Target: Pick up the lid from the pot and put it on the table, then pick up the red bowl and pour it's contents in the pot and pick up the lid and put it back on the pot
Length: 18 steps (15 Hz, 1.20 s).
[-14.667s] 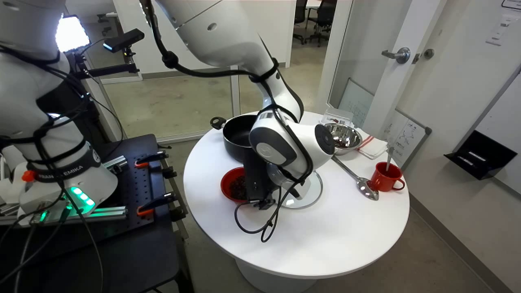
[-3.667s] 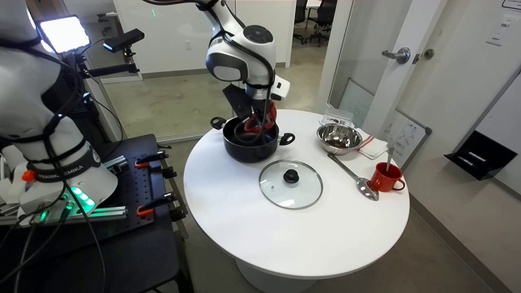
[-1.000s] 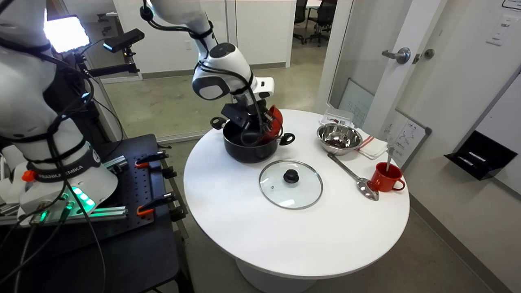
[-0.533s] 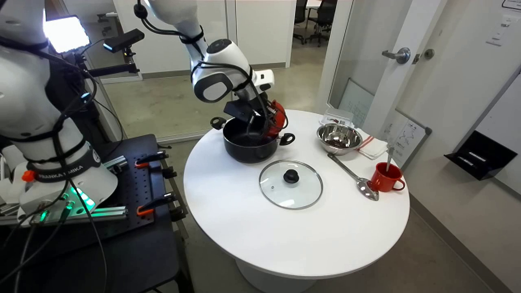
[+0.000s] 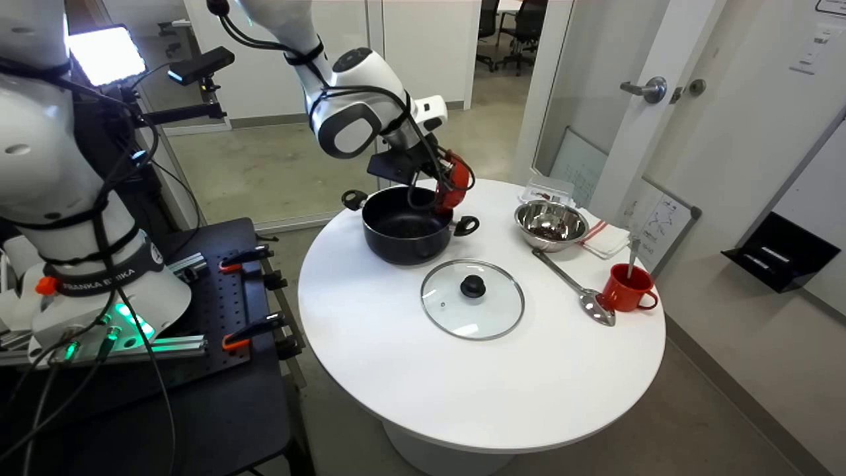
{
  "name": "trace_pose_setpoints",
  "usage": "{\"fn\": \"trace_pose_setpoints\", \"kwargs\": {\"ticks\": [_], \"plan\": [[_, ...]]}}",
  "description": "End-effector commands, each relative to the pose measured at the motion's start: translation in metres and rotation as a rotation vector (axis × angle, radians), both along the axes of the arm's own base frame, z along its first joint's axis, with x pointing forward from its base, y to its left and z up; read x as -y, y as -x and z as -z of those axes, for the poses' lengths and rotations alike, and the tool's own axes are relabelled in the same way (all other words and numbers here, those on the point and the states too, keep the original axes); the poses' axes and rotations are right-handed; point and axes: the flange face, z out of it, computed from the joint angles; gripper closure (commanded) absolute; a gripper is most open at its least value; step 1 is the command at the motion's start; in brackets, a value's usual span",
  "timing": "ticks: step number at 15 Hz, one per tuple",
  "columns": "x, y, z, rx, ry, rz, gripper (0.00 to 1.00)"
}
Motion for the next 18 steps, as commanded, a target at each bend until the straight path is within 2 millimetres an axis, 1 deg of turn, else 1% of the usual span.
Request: {"fn": "trace_pose_setpoints", "kwargs": {"ticks": [1,11,13,18], "plan": [[-0.003,0.003,-0.017,0.025,0.012,-0.008,0.98],[0.003,0.003,-0.033,0.055,0.054,0.003,0.98],[0.003,0.005,-0.032,0.052,0.055,0.005,0.98],[0.001,0.016,-0.023,0.025,0.053,0.001,0.98]]}}
